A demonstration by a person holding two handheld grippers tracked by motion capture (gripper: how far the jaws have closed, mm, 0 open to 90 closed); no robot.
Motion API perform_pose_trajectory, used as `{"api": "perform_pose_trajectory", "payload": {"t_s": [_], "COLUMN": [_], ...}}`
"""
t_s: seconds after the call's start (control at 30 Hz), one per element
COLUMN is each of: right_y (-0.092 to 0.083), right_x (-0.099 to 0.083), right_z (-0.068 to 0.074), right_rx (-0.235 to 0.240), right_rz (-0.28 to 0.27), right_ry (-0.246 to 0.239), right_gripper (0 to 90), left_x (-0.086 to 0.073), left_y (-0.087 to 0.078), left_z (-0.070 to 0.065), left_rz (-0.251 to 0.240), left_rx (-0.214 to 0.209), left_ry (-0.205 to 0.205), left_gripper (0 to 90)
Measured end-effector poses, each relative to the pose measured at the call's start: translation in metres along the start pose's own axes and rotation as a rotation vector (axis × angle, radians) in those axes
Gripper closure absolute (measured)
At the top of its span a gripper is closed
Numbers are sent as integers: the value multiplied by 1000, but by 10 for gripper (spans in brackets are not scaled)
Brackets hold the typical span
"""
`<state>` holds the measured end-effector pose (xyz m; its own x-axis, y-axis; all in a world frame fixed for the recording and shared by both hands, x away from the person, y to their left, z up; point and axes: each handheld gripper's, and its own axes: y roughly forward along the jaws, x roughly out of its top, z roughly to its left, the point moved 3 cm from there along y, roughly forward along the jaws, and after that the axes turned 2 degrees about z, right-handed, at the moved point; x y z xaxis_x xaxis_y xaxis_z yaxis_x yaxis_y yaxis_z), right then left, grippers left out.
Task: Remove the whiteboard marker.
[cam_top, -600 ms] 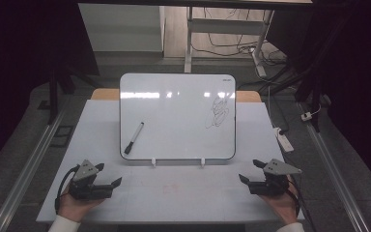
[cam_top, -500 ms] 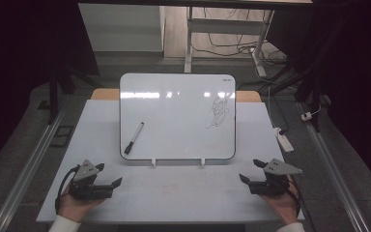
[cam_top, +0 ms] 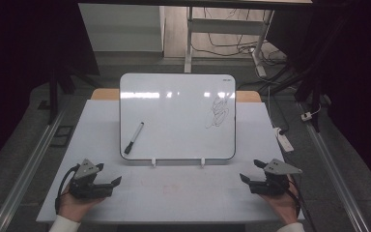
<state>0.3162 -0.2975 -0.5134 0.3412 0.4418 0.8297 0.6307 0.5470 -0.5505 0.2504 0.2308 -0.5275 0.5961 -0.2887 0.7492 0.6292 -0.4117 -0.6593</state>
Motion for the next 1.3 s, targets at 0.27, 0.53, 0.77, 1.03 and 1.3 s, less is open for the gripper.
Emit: {"api": "perform_pose_trajectory", "payload": {"t_s": [0.27, 0.53, 0.77, 1.03, 1.3], "right_y": [0, -2, 0, 1, 2], "right_x": [1, 0, 0, 0, -1], "right_z": [0, 0, 1, 3, 3], "right_rx": [-4, -9, -13, -15, -20], "right_rz": [-16, -19, -10, 0, 6], "right_ry": [7, 12, 4, 6, 5], "right_gripper": [220, 221, 222, 228, 229], "left_x": [23, 57, 78, 99, 109], "left_y": [-3, 5, 13, 28, 46], "left_z": [-4, -6, -6, -9, -5], "left_rz": [-13, -4, 6, 27, 68], "left_rx": [32, 60, 98, 139, 186], "left_ry": [20, 38, 64, 119, 153], "left_gripper": [181, 186, 204, 250, 346]}}
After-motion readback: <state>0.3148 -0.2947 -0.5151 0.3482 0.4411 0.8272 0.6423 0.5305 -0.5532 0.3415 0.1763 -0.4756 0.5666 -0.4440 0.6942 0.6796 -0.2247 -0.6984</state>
